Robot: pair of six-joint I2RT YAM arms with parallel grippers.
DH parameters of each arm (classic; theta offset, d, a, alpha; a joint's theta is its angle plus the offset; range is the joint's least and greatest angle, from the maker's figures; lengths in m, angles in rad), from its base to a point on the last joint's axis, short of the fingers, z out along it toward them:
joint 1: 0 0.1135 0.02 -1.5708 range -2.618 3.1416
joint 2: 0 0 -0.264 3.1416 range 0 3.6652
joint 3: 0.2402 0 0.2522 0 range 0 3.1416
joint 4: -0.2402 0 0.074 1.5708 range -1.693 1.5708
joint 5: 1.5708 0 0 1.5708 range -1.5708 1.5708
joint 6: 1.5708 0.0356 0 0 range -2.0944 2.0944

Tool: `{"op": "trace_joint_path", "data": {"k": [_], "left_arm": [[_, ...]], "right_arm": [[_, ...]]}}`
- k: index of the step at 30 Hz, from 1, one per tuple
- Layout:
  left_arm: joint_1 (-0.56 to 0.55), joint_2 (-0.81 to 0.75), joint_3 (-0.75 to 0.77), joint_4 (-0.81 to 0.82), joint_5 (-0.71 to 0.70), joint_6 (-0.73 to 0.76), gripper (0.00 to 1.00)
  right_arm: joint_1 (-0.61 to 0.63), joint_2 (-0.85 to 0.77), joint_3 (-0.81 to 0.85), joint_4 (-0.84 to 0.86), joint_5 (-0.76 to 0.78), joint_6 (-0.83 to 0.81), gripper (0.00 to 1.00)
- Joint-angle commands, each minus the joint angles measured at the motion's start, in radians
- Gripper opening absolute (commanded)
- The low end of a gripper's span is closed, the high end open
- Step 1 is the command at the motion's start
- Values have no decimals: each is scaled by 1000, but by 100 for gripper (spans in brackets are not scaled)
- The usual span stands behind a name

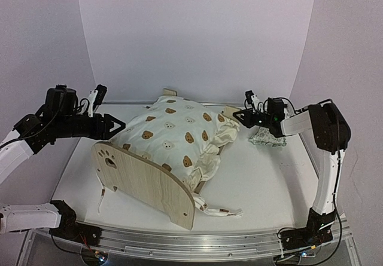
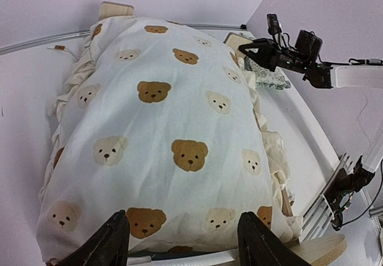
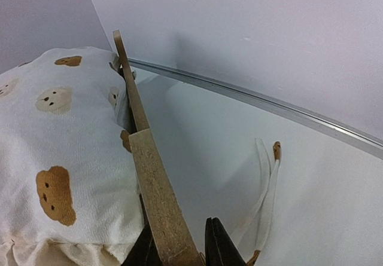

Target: Set up the pet bed

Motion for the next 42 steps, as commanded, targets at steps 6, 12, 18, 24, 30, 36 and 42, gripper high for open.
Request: {"op": "trace_joint_path", "data": {"k": [6,12,18,24,30,36,42], "left_arm": [[-2,46,56,78,-101,-3,64],[-1,111,115,53,-224,-36,64],[-1,135,172,41,-303,-82,64],[-2,149,178,56,-324,-96,65],[-2,165,141,84,-311,-116,65],[-2,158,129,80,-325,-116,65],[-1,174,105,101,-331,-106,65]], "right_arm": [[-71,-162,-145,-12,227,27,0],[-74,-269,-251,-70,363,34,0],[-72,-451,-381,-174,384,130,0],[-53,-570,-479,-281,334,216,0],[32,-688,-587,-385,355,333,0],[201,-809,-666,-496,463,425,0],[306,-935,-672,-683,605,544,0]]}}
